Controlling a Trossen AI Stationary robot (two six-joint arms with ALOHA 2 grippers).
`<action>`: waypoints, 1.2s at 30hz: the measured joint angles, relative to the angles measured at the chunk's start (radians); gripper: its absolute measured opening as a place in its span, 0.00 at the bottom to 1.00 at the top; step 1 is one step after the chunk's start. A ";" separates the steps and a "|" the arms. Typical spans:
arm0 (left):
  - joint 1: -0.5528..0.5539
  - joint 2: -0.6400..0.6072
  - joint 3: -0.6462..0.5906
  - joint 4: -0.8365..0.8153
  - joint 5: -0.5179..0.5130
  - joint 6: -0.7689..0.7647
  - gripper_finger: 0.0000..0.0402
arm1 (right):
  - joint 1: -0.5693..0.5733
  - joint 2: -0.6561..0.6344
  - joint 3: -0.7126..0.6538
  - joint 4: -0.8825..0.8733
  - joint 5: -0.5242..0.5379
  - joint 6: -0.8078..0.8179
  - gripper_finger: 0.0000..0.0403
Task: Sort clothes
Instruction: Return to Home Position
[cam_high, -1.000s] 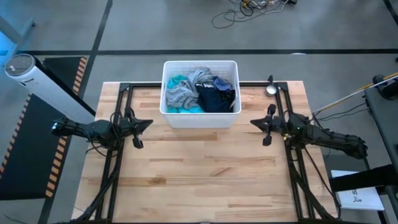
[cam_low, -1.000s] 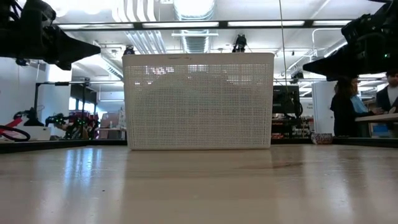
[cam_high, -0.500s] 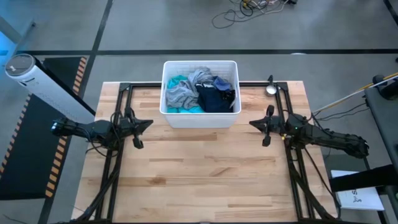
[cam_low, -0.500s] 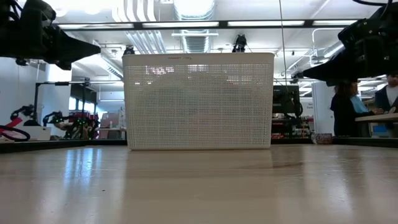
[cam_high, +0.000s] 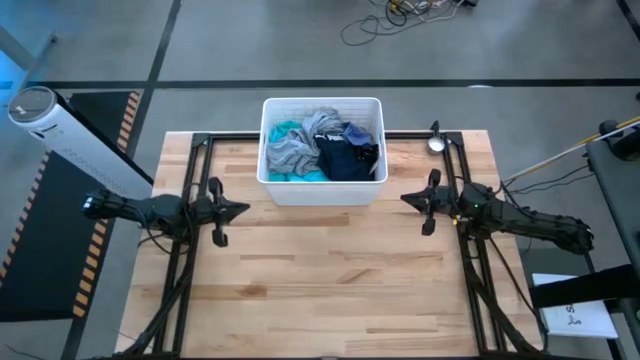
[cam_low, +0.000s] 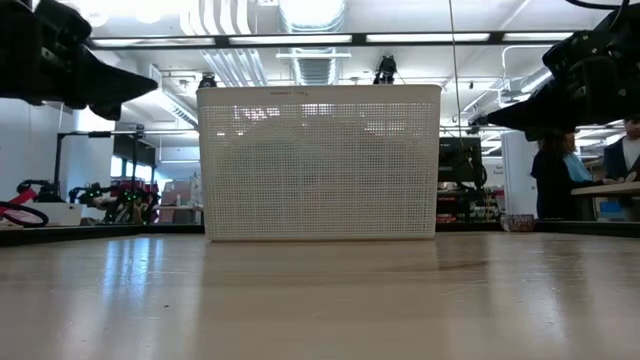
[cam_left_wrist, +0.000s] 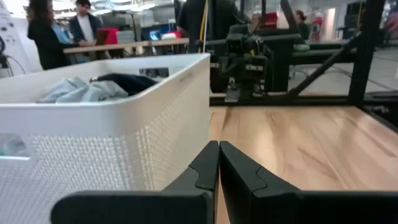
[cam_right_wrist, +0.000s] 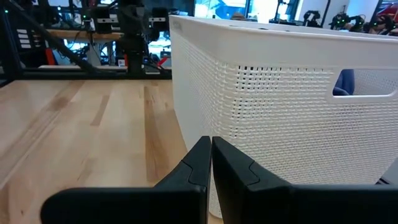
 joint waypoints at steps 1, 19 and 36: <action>0.000 0.000 -0.003 0.017 -0.001 0.003 0.00 | 0.000 0.000 0.000 0.000 0.000 0.001 0.00; 0.000 0.000 -0.034 0.125 0.047 0.032 0.00 | 0.008 0.000 0.000 0.001 -0.002 0.000 0.00; 0.000 0.006 -0.034 0.132 0.046 0.009 0.00 | 0.008 0.000 0.000 0.001 -0.002 -0.001 0.00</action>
